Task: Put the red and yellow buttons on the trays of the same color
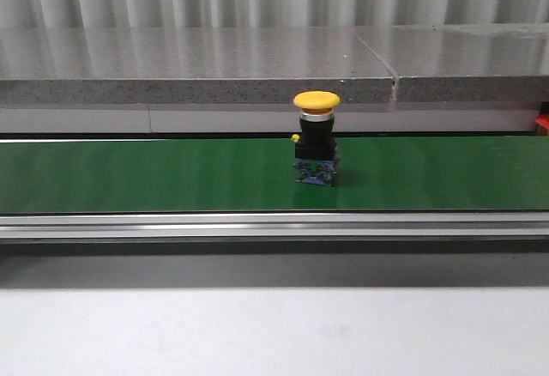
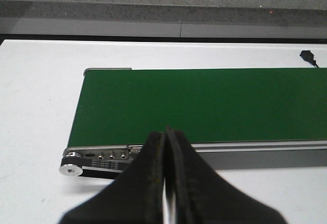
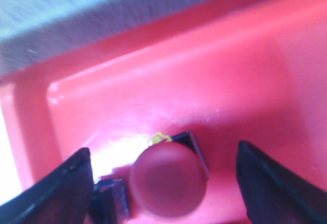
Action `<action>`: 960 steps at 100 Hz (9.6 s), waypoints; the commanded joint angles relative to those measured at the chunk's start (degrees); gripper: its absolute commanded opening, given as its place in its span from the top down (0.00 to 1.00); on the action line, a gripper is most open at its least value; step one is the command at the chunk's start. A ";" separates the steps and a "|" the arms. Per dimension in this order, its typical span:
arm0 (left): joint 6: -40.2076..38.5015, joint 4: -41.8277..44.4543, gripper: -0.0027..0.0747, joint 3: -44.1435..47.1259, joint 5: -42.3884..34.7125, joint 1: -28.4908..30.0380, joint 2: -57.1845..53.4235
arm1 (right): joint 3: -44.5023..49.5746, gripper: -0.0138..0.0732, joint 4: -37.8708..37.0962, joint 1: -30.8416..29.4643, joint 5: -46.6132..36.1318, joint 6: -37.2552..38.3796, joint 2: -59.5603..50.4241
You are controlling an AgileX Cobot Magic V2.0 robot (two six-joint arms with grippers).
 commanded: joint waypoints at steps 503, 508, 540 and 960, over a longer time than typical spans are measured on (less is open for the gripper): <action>-0.19 -1.07 0.99 -1.52 -4.15 -0.37 0.45 | 66.02 0.85 -13.21 -21.61 -21.76 22.71 -43.49; -0.19 -1.07 0.99 -1.52 -4.15 -0.37 0.45 | 66.49 0.85 -13.20 -21.61 -22.09 22.71 -43.47; -0.19 -1.07 0.99 -1.52 -4.15 -0.37 0.45 | 70.90 0.85 -12.66 -21.61 -25.47 22.71 -43.47; -0.19 -1.07 0.99 -1.52 -4.15 -0.37 0.45 | 112.24 0.95 -19.49 34.95 -37.78 16.07 -129.00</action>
